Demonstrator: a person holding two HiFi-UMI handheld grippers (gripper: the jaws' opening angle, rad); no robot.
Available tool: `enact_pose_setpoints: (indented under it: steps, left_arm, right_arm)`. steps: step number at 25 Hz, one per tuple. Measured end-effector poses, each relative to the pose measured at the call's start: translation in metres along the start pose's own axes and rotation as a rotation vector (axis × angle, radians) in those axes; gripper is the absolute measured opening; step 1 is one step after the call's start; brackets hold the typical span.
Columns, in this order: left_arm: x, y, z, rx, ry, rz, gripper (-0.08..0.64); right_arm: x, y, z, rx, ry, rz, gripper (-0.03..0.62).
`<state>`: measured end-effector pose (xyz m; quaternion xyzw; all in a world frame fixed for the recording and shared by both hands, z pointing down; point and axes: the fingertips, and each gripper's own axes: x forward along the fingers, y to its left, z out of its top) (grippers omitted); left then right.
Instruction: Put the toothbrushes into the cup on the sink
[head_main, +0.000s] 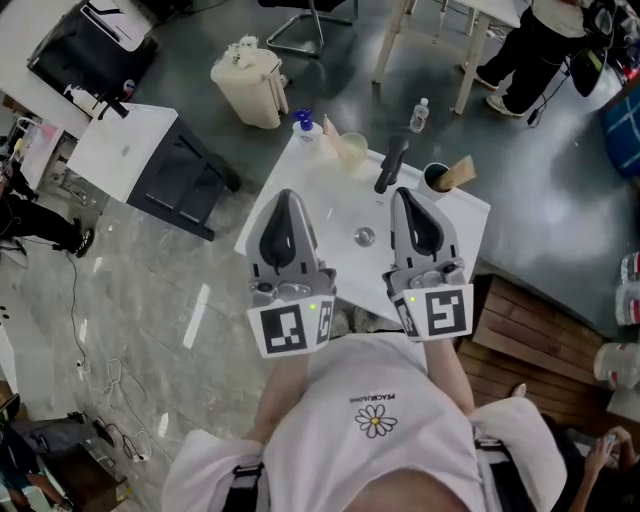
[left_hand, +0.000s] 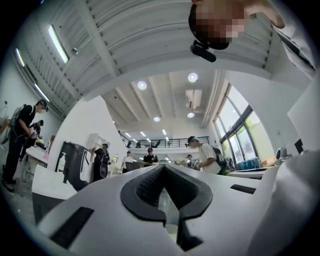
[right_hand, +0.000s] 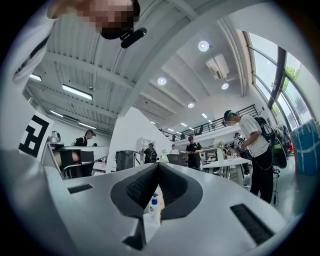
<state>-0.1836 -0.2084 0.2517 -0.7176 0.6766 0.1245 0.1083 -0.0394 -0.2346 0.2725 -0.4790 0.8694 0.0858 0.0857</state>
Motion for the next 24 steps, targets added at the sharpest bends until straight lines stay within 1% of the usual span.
enact_pose_setpoints:
  steps: [3,9,17,24]
  left_arm:
    - [-0.0018,0.0022,-0.0052,0.002,0.015,0.005,0.015]
    - [-0.0009,-0.001,-0.0017,0.001,-0.003,0.005,0.015]
    - [-0.0008,0.0005,0.0034,-0.021,-0.004,0.003,0.015]
    - [-0.001,0.0049,-0.0035,-0.034,0.003,0.003,0.015]
  right_arm:
    - [-0.001,0.0035,-0.0014,-0.011,0.003,0.003,0.012]
    - [-0.0048,-0.0006,-0.0039,-0.011,0.008,-0.009,0.012]
    - [-0.0079,-0.0039,-0.0007,-0.021,0.019,-0.03,0.012]
    - [-0.0071,-0.0017,-0.0072,-0.024,0.028,-0.031,0.012]
